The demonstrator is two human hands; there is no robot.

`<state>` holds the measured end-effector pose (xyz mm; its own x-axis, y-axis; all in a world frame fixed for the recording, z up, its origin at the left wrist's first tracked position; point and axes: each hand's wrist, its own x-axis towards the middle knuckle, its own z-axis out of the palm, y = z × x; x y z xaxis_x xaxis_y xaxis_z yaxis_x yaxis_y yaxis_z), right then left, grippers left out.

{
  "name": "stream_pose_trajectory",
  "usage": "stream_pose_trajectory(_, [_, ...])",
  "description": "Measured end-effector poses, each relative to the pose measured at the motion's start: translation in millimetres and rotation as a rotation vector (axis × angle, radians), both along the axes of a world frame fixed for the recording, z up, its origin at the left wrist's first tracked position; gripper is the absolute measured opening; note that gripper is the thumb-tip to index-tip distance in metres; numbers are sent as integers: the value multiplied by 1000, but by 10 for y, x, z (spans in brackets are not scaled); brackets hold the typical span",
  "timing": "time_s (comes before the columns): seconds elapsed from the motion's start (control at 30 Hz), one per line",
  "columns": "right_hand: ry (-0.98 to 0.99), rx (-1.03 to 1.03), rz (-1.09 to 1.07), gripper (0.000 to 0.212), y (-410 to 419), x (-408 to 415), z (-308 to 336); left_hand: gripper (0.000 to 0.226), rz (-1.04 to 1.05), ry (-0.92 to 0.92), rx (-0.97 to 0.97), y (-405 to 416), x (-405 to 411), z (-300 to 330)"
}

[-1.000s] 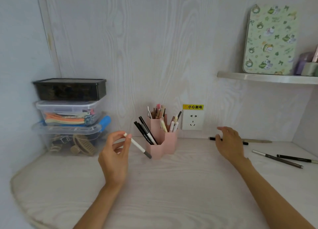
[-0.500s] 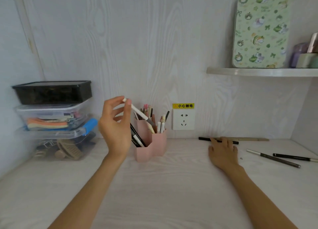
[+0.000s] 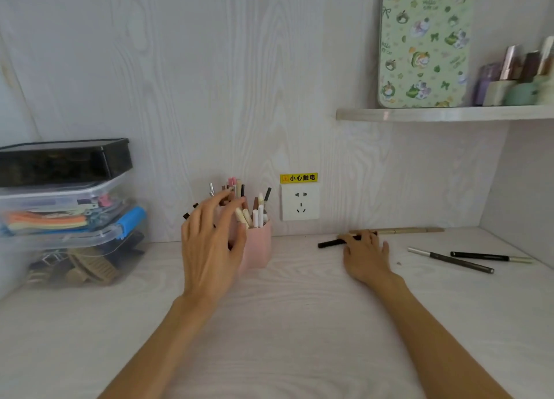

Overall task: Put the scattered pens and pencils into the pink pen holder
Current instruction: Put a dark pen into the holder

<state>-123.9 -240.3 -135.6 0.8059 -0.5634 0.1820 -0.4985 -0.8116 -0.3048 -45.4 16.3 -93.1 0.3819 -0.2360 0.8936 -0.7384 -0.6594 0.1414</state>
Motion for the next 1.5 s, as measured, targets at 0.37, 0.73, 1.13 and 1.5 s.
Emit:
stream_pose_trajectory(0.37, [-204, 201, 501, 27, 475, 31, 122, 39, -208, 411, 445, -91, -181, -460])
stream_pose_trajectory(0.73, [-327, 845, 554, 27, 652, -89, 257, 19, -325, 479, 197, 155, -159, -347])
stream_pose_trajectory(1.13, [-397, 935, 489, 15, 694, -5, 205, 37, -375, 410, -530, 465, -49, 737])
stream_pose_trajectory(1.5, [-374, 820, 524, 20, 649, 33, 141, 36, -288, 199, -417, -78, 30, 658])
